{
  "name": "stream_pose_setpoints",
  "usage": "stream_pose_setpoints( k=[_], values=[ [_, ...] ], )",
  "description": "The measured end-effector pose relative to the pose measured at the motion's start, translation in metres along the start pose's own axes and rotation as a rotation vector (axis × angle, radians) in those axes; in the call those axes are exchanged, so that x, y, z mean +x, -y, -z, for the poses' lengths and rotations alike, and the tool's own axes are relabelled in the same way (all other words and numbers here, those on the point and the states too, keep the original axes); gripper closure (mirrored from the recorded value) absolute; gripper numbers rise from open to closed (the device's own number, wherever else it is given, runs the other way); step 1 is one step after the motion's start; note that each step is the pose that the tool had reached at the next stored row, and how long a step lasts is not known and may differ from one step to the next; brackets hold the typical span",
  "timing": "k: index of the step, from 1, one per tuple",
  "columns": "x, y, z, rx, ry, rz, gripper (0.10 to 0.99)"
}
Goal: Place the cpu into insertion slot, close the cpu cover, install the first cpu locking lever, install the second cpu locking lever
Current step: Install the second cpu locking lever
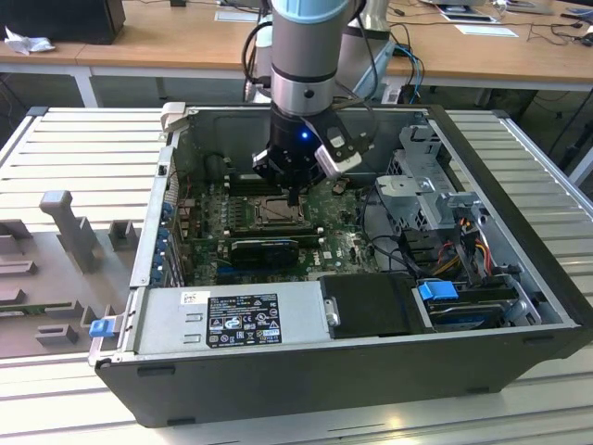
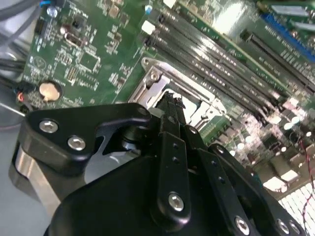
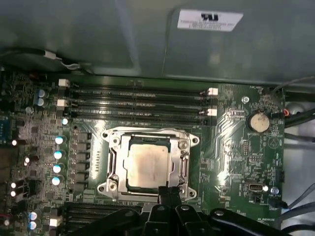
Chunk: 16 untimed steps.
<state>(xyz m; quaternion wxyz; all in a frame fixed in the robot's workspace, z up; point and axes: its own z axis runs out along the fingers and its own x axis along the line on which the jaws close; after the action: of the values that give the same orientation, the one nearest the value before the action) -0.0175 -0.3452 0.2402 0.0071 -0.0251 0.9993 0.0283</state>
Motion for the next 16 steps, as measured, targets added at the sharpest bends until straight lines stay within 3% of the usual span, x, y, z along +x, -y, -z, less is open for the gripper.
stream_pose_setpoints(
  k=[2, 4, 8, 16],
  values=[
    [0.0002, 0.0036, -0.0016, -0.008, 0.0004, 0.000, 0.980],
    [0.0007, 0.0131, -0.0025, -0.019, 0.0010, 0.000, 0.980],
    [0.0040, 0.0245, -0.0033, -0.021, 0.0009, 0.001, 0.980],
    [0.0324, 0.0278, -0.0049, -0.048, 0.0010, 0.019, 0.980]
  ],
)
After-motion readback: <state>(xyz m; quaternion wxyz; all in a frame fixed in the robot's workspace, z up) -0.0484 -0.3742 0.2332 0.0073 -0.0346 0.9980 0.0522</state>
